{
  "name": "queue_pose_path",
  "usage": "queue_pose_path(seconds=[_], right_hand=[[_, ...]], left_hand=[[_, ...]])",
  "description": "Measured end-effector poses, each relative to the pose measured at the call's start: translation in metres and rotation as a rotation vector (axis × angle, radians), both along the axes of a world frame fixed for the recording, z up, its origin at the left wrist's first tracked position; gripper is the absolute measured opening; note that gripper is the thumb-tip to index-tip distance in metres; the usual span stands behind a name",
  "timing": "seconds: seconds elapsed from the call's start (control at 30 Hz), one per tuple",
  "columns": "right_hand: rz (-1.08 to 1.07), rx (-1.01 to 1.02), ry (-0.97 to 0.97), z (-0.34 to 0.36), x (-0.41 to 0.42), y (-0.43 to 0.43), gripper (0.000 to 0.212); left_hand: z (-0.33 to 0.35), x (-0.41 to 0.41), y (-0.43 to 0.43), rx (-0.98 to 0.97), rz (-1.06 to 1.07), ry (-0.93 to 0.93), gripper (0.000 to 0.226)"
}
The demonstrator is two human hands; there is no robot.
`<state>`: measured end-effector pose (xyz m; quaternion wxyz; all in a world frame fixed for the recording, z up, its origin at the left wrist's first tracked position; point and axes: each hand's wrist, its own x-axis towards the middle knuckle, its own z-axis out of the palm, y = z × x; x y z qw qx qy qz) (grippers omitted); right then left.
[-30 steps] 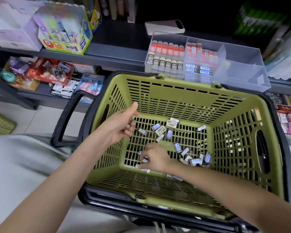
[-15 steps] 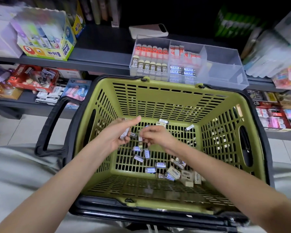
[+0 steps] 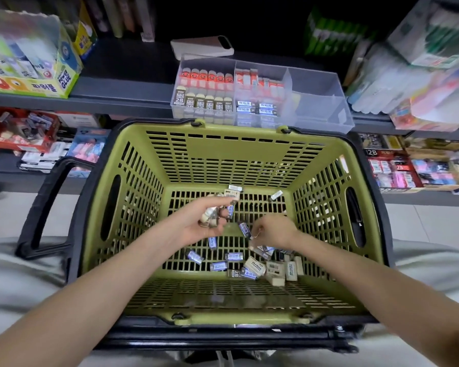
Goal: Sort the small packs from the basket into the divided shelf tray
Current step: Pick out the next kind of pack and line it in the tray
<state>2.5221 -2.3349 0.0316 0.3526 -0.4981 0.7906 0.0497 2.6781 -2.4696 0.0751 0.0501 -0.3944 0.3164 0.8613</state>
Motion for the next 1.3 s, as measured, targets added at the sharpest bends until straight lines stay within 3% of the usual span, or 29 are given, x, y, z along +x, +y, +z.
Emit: queue_pose_path(seconds=[0.07,0.13,0.27,0.37,0.43,0.5,0.57,0.67,0.73,0.8,0.87,0.93,1.07,1.3], right_hand=[[0.195,0.09,0.243,-0.015,0.009,0.006,0.029],[0.3,0.091,0.355,-0.023,0.014,0.008,0.034],[0.355,0.052,0.354,-0.028,0.019,0.01,0.026],[0.004,-0.04,0.064,-0.021,0.015,0.004,0.026],[-0.357,-0.185,-0.358,-0.007,0.013,-0.008,0.018],[-0.572,-0.263,-0.734,0.013,0.017,-0.021,0.012],[-0.606,-0.265,-0.91,0.023,0.022,-0.027,0.008],[-0.594,-0.242,-0.987,0.024,0.025,-0.026,0.008],[-0.556,-0.256,-0.849,0.018,0.026,-0.022,0.009],[-0.249,-0.208,-0.427,0.004,0.031,-0.014,0.003],[0.117,-0.045,-0.104,-0.015,0.044,-0.003,0.023],[0.333,0.008,0.031,-0.032,0.054,0.006,0.039],[0.435,-0.043,0.082,-0.043,0.051,0.008,0.045],[0.419,0.047,-0.052,-0.042,0.046,0.01,0.037]], left_hand=[[-0.002,0.003,-0.005,-0.019,-0.004,0.002,0.036],[-0.004,0.005,-0.008,-0.051,-0.003,-0.008,0.039],[-0.014,0.004,-0.008,-0.047,0.033,-0.001,0.037],[-0.022,0.002,-0.007,-0.058,0.044,-0.038,0.038],[-0.024,0.002,-0.005,-0.09,0.002,-0.072,0.041],[-0.023,0.002,-0.003,-0.107,-0.06,-0.099,0.043],[-0.022,0.002,-0.003,-0.063,-0.097,-0.101,0.044],[-0.022,0.004,-0.005,-0.048,-0.148,-0.13,0.04],[-0.023,0.006,-0.006,-0.122,-0.19,-0.211,0.029],[-0.025,0.007,-0.007,-0.191,-0.196,-0.27,0.02],[-0.025,0.007,-0.01,-0.226,-0.175,-0.273,0.018],[-0.022,0.007,-0.015,-0.221,-0.123,-0.238,0.021],[-0.017,0.006,-0.021,-0.19,-0.041,-0.191,0.026],[-0.011,0.005,-0.021,-0.178,-0.006,-0.173,0.015]])
